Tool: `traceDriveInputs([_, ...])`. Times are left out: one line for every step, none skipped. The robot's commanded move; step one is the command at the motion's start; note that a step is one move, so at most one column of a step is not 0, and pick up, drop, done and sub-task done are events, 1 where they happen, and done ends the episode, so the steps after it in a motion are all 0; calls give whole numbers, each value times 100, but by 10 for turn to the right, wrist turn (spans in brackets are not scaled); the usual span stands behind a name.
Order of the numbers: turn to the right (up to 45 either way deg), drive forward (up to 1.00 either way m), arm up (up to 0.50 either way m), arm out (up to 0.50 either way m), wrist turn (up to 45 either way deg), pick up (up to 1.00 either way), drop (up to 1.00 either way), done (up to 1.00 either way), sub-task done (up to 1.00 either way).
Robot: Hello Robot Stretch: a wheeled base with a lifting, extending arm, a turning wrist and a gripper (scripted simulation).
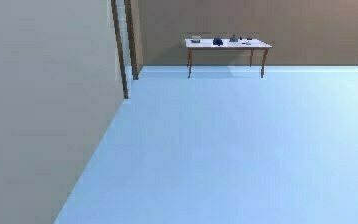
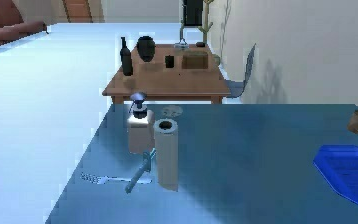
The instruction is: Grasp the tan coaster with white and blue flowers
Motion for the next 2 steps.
traceDriveInputs([0, 0, 50, 0, 0, 0, 0, 0, 0])
traceDriveInputs([0, 0, 38, 0, 0, 0, 0, 0, 0])
